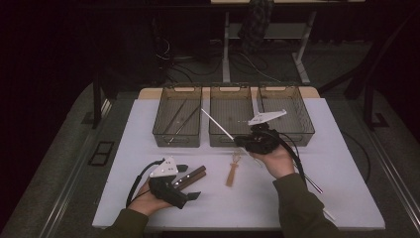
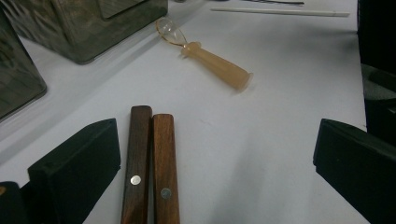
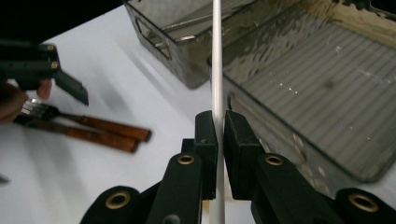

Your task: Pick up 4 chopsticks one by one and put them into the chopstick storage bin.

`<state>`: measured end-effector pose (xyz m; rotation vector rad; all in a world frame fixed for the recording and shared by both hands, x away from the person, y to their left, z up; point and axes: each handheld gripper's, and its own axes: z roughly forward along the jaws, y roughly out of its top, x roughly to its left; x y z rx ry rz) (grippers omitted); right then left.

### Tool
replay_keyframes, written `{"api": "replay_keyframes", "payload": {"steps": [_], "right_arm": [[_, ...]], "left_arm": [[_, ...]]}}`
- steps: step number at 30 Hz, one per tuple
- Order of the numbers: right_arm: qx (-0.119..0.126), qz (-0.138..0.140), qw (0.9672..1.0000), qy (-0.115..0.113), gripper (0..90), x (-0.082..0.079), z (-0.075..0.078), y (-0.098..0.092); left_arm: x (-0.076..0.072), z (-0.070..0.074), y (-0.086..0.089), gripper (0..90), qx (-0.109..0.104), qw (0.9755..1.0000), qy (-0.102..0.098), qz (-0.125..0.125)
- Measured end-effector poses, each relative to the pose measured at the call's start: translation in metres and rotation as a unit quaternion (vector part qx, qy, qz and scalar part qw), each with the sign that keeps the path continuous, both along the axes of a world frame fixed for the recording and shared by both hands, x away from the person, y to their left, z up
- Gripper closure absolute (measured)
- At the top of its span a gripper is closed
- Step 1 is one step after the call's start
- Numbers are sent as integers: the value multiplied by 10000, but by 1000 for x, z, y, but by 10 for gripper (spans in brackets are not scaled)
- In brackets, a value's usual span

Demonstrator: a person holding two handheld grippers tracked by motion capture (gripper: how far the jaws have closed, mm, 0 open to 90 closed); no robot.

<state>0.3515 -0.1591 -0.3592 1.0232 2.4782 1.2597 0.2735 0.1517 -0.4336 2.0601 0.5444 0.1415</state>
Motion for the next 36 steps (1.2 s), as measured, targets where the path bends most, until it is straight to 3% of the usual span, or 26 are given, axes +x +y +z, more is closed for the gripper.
{"api": "replay_keyframes", "payload": {"steps": [13, 19, 27, 36], "right_arm": [[138, -153, 9998, -80, 838, 36, 8, 47], [357, -242, 9990, -101, 838, 55, 14, 66], [234, -313, 9990, -230, 838, 76, 23, 100], [340, -477, 9980, -224, 838, 101, 22, 132]], "left_arm": [[0, 0, 0, 0, 36, 10000, -34, 34], [0, 0, 0, 0, 33, 10000, -31, 10], [-1, 0, 0, 0, 14, 10000, -23, -8], [-1, 1, 1, 0, -6, 10000, -38, -34]]}}
